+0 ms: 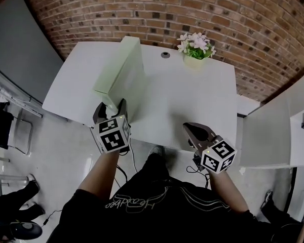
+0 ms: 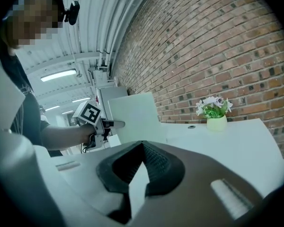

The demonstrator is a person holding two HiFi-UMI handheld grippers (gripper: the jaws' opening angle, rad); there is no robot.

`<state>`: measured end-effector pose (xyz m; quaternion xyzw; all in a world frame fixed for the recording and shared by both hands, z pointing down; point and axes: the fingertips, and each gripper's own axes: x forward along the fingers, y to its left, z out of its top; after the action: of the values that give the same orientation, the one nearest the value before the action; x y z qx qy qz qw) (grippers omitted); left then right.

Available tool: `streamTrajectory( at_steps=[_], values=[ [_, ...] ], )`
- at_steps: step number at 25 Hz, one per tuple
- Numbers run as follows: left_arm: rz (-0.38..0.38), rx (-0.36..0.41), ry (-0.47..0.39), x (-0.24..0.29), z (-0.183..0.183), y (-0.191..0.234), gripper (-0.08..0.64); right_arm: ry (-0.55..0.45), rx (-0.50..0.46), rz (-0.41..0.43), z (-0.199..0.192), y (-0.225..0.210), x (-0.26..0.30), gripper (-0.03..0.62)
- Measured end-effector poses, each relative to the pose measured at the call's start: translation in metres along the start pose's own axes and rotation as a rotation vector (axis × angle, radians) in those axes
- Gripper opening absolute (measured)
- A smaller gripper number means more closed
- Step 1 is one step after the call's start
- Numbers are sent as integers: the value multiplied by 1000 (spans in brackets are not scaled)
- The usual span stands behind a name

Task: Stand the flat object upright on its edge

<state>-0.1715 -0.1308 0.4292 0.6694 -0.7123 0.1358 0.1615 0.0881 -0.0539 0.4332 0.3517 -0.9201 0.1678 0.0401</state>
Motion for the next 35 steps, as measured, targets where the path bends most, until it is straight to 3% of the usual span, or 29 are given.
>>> streamTrajectory(
  at_steps=[35],
  values=[
    [-9, 30, -19, 201, 91, -18, 305, 62, 99, -108, 51, -138, 118, 5]
  ],
)
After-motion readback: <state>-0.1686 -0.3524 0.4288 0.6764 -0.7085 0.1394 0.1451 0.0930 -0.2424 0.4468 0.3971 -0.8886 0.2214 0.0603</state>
